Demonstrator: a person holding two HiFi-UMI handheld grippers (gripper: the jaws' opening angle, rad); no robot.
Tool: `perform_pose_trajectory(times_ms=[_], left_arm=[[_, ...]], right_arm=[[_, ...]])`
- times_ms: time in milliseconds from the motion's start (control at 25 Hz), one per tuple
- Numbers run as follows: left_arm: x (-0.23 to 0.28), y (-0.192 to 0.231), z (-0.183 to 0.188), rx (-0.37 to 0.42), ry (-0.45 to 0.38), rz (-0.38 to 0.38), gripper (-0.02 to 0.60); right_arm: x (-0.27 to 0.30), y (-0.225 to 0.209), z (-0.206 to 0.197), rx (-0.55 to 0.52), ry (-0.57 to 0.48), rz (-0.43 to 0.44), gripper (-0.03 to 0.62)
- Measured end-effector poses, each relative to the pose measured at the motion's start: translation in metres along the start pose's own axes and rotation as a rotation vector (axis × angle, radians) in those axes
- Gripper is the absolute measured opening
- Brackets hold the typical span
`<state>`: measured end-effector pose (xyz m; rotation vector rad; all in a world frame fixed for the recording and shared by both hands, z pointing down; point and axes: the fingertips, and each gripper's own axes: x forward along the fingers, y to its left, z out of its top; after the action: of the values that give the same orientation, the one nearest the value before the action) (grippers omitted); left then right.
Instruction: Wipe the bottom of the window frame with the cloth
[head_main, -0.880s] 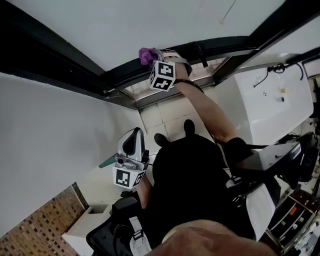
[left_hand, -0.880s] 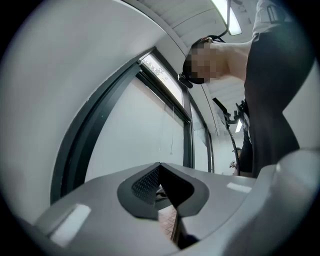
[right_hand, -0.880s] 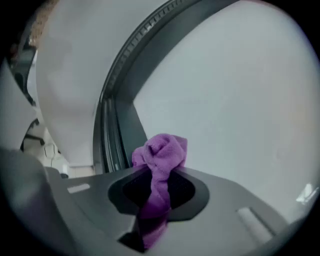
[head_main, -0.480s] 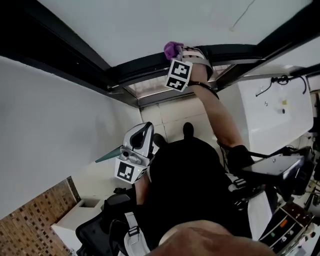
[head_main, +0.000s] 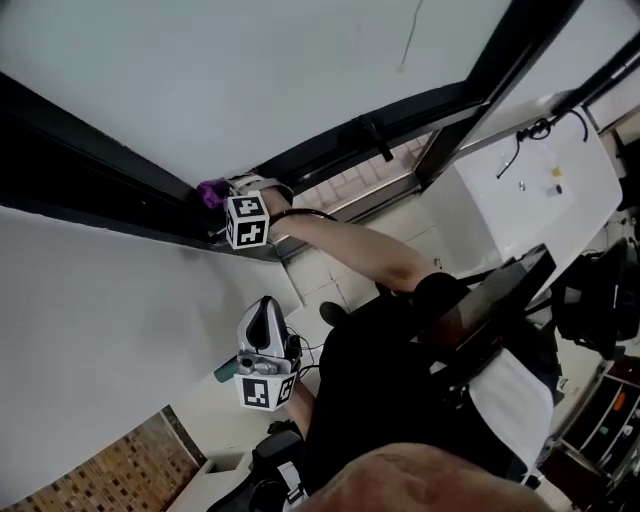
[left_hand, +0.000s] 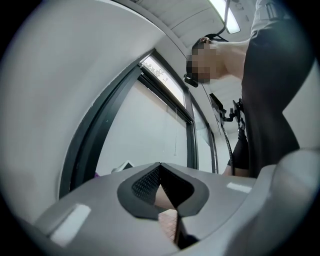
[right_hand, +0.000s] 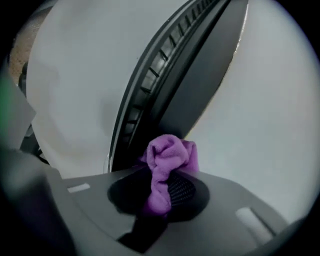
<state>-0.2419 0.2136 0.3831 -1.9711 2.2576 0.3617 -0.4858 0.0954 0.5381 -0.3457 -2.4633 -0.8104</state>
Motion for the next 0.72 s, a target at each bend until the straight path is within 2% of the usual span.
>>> perform_pose_trajectory(times_ms=[80, 160, 280, 400, 480, 600, 720], left_arm=[[0.002, 0.003, -0.004, 0.002, 0.009, -0.008, 0.000], [0.007, 0.002, -0.006, 0.003, 0.016, -0.025, 0.000], [0.019, -0.004, -0.008, -0.002, 0.014, -0.062, 0.000], [0.032, -0.015, -0.013, -0.026, 0.015, -0.112, 0.000], [0.040, -0.022, -0.016, -0.048, 0.009, -0.144, 0.000], [0.048, -0.032, -0.017, -0.054, -0.002, -0.176, 0.000], [0.051, -0.037, -0.019, -0.052, 0.000, -0.186, 0.000]], right_arm=[[-0.015, -0.010, -0.024, -0.089, 0.075, -0.049, 0.069], [-0.038, -0.027, -0.062, -0.215, 0.218, -0.109, 0.069], [-0.090, -0.066, -0.137, -0.378, 0.495, -0.181, 0.069], [-0.145, -0.103, -0.210, -0.521, 0.771, -0.211, 0.069], [-0.164, -0.112, -0.226, -0.580, 0.821, -0.212, 0.069], [-0.177, -0.121, -0.216, -0.638, 0.825, -0.264, 0.071], [-0.190, -0.132, -0.234, -0.550, 0.823, -0.311, 0.071]])
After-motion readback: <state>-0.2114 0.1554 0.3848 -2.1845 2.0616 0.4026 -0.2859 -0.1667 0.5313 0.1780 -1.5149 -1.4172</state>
